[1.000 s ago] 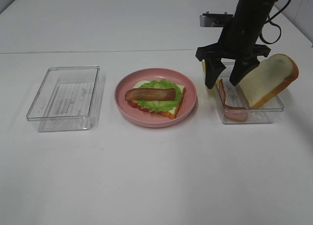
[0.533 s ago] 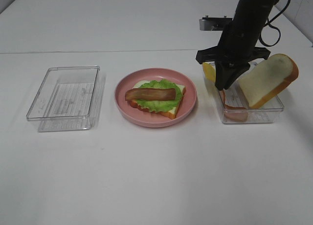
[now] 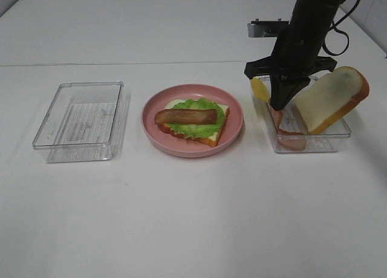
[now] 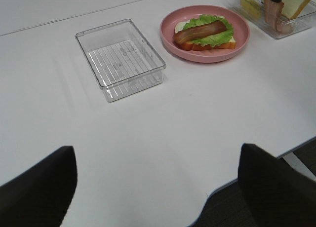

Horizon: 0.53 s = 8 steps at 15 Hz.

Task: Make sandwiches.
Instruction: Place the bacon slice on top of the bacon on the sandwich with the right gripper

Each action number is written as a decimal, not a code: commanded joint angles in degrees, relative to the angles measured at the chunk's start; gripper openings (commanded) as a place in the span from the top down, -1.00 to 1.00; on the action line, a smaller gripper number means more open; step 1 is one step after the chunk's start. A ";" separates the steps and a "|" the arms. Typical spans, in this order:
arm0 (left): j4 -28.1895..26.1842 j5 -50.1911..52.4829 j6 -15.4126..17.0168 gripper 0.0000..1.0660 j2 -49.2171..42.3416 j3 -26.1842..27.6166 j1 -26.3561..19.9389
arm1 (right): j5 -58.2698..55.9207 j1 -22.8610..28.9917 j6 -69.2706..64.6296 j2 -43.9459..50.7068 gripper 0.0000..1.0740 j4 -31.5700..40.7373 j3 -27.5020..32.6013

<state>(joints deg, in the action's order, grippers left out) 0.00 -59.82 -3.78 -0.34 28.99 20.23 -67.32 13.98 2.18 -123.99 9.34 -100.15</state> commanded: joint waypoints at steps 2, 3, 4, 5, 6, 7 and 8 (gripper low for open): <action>0.00 0.97 -0.11 -0.55 -1.20 -0.23 0.29 | -1.66 -0.06 -0.23 2.23 1.00 -0.52 -0.17; 0.00 0.97 -0.11 -0.55 -1.20 -0.23 0.29 | -2.52 -0.06 -0.23 2.46 1.00 -0.52 -0.17; 0.00 0.97 -0.11 -0.55 -1.20 -0.23 0.29 | -2.64 -0.06 -0.23 2.75 1.00 -0.52 -0.17; 0.00 0.97 -0.11 -0.55 -1.20 -0.23 0.29 | -2.58 -0.06 -0.23 3.72 1.00 -0.52 -0.17; 0.00 0.97 -0.11 -0.55 -1.20 -0.23 0.29 | -2.52 -0.06 -0.23 5.44 1.00 -0.86 -0.69; 0.00 0.97 -0.11 -0.55 -1.20 -0.23 0.29 | -2.81 -0.06 -0.23 6.13 1.00 -0.97 -1.15; 0.00 0.97 -0.11 -0.55 -1.20 -0.23 0.29 | -3.78 -0.06 -0.23 7.05 1.00 -1.15 -2.35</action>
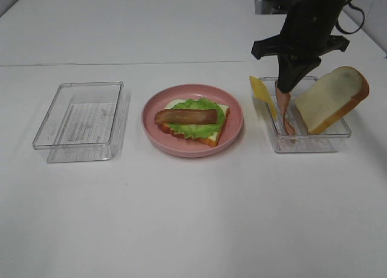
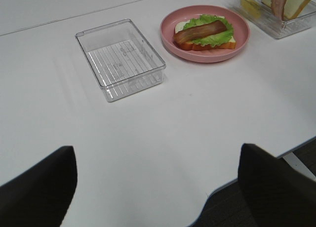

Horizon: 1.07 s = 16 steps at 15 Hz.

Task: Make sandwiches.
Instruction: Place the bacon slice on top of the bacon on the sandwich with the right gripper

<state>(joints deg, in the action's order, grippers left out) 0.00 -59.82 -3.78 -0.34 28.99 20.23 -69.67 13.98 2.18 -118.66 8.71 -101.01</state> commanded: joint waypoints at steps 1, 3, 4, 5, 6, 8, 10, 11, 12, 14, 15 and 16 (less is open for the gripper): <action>0.00 0.97 -0.11 -0.55 -1.20 -0.23 0.29 | -3.04 -0.06 -0.23 2.41 1.00 -0.63 -3.44; 0.00 0.97 -0.11 -0.55 -1.20 -0.23 0.29 | -4.30 -0.06 -0.23 3.38 1.00 -0.63 -6.93; 0.00 0.97 -0.17 -0.55 -1.20 -0.23 0.29 | -4.30 -0.06 -0.46 4.47 1.00 -0.23 -8.31; 0.00 0.97 -0.17 -0.55 -1.20 -0.23 0.29 | -4.30 -0.06 -0.57 5.39 1.00 0.63 -9.28; 0.00 0.97 -0.17 -0.55 -1.20 -0.23 0.29 | -4.30 -0.06 -0.52 6.30 1.00 2.69 -10.03; 0.00 0.97 -0.17 -0.55 -1.20 -0.23 0.29 | -4.30 -0.06 1.03 7.10 1.00 6.76 -10.26; 0.00 0.97 -0.17 -0.55 -1.20 -0.23 0.29 | -3.72 -0.06 5.33 7.05 1.00 17.13 -10.26; 0.00 0.97 -0.17 -0.55 -1.20 -0.23 0.29 | -2.98 -0.06 6.76 7.05 1.00 20.74 -10.26; 0.00 0.97 -0.17 -0.55 -1.20 -0.23 0.29 | -2.29 -0.06 8.19 6.99 1.00 23.61 -10.14; 0.00 0.97 -0.17 -0.55 -1.20 -0.23 0.29 | -1.49 0.34 11.00 5.44 1.00 29.28 -9.74; 0.00 0.97 -0.17 -0.55 -1.20 -0.23 0.29 | -0.86 0.69 11.92 4.07 1.00 31.00 -9.74; 0.00 0.97 -0.17 -0.55 -1.20 -0.23 0.29 | 0.40 1.95 12.83 2.35 1.00 32.60 -9.74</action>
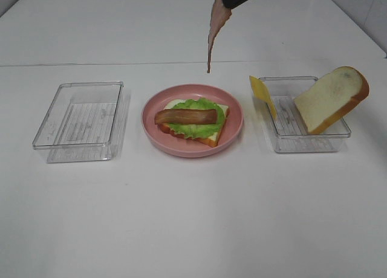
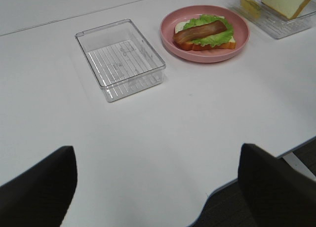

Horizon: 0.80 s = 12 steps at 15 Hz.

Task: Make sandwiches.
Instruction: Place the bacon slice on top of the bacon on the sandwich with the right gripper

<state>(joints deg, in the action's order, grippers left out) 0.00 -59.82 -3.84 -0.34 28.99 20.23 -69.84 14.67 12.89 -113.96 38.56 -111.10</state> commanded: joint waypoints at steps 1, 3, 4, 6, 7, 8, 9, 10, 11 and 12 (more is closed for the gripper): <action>0.00 0.97 -0.11 -0.55 -1.20 -0.23 0.29 | 2.64 2.12 3.15 -4.18 1.00 4.87 0.34; 0.00 0.97 -0.11 -0.55 -1.20 -0.23 0.29 | 4.93 2.81 4.87 -6.76 1.00 9.17 0.34; 0.00 0.97 -0.11 -0.55 -1.20 -0.23 0.29 | 5.61 3.27 6.19 -8.31 1.00 13.01 0.34; 0.00 0.97 -0.11 -0.55 -1.20 -0.23 0.29 | 5.21 3.27 7.51 -11.17 1.00 18.28 0.29; 0.00 0.97 -0.11 -0.55 -1.20 -0.23 0.29 | 5.10 3.27 8.19 -12.43 1.00 19.65 0.29; 0.00 0.97 -0.11 -0.55 -1.20 -0.23 0.29 | 5.27 3.21 8.54 -14.84 1.00 19.82 0.29; 0.00 0.97 -0.11 -0.55 -1.20 -0.23 0.29 | 5.27 3.15 8.48 -16.33 1.00 19.19 0.29; 0.00 0.97 -0.11 -0.55 -1.20 -0.23 0.29 | 5.27 3.15 8.25 -17.07 1.00 18.62 0.29; 0.00 0.97 -0.11 -0.55 -1.20 -0.23 0.29 | 5.27 3.15 7.33 -18.39 1.00 17.59 0.29; 0.00 0.97 -0.11 -0.55 -1.20 -0.23 0.29 | 5.27 3.04 6.36 -19.19 1.00 15.76 0.23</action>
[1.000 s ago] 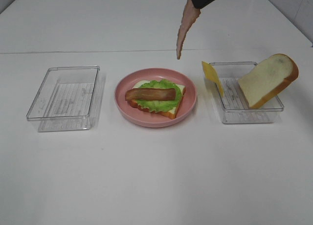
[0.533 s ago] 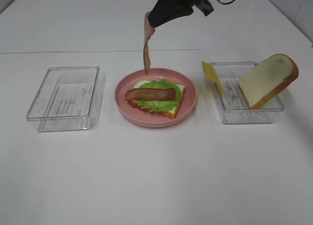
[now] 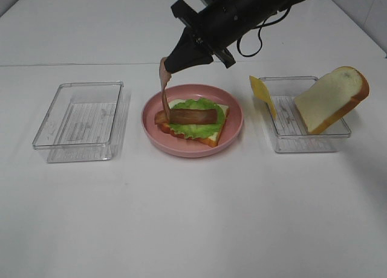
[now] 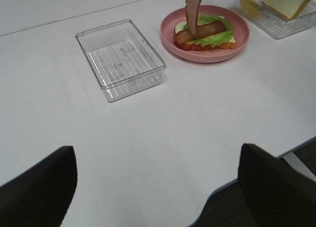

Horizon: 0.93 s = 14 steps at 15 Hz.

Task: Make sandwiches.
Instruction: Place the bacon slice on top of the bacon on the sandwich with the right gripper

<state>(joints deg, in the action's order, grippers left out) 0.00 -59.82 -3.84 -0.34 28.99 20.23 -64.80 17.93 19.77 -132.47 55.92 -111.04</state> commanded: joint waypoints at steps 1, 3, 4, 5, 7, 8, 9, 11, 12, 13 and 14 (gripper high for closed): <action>0.00 0.97 -0.11 -0.55 -1.20 -0.23 0.29 | 0.40 -0.23 -1.43 -0.46 1.00 -3.90 0.11; 0.00 0.97 -0.11 -0.55 -1.20 -0.23 0.29 | 1.32 -0.23 -3.78 0.11 1.00 -7.91 0.06; 0.00 0.97 -0.11 -0.55 -1.20 -0.23 0.29 | 1.32 -0.23 -3.78 0.11 1.00 -7.91 0.06; 0.00 0.97 -0.11 -0.54 -1.20 -0.23 0.29 | 2.75 -0.23 -7.91 0.63 1.00 -16.73 0.06; 0.00 0.97 -0.11 -0.54 -1.20 -0.23 0.29 | 3.09 -0.23 -10.49 0.63 1.00 -22.63 0.06; 0.00 0.97 -0.11 -0.54 -1.20 -0.23 0.29 | 3.32 -0.23 -11.57 0.63 1.00 -25.15 0.06; 0.00 0.97 -0.11 -0.54 -1.20 -0.23 0.29 | 3.67 -0.23 -12.43 0.63 1.00 -26.93 0.06; 0.00 0.97 -0.11 -0.54 -1.20 -0.23 0.29 | 4.64 -0.23 -12.83 0.63 1.00 -28.02 0.06; 0.00 0.97 -0.11 -0.54 -1.20 -0.23 0.29 | 5.10 -0.23 -12.83 0.63 1.00 -28.02 0.06; 0.00 0.97 -0.11 -0.54 -1.20 -0.23 0.29 | 5.33 -0.23 -12.83 0.63 1.00 -28.07 0.06; 0.00 0.97 -0.11 -0.54 -1.20 -0.23 0.29 | 5.61 -0.23 -12.78 0.63 1.00 -28.07 0.06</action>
<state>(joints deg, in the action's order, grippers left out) 0.00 -59.82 -3.84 -0.34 28.99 20.23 -59.36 17.93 7.05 -132.30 28.13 -111.04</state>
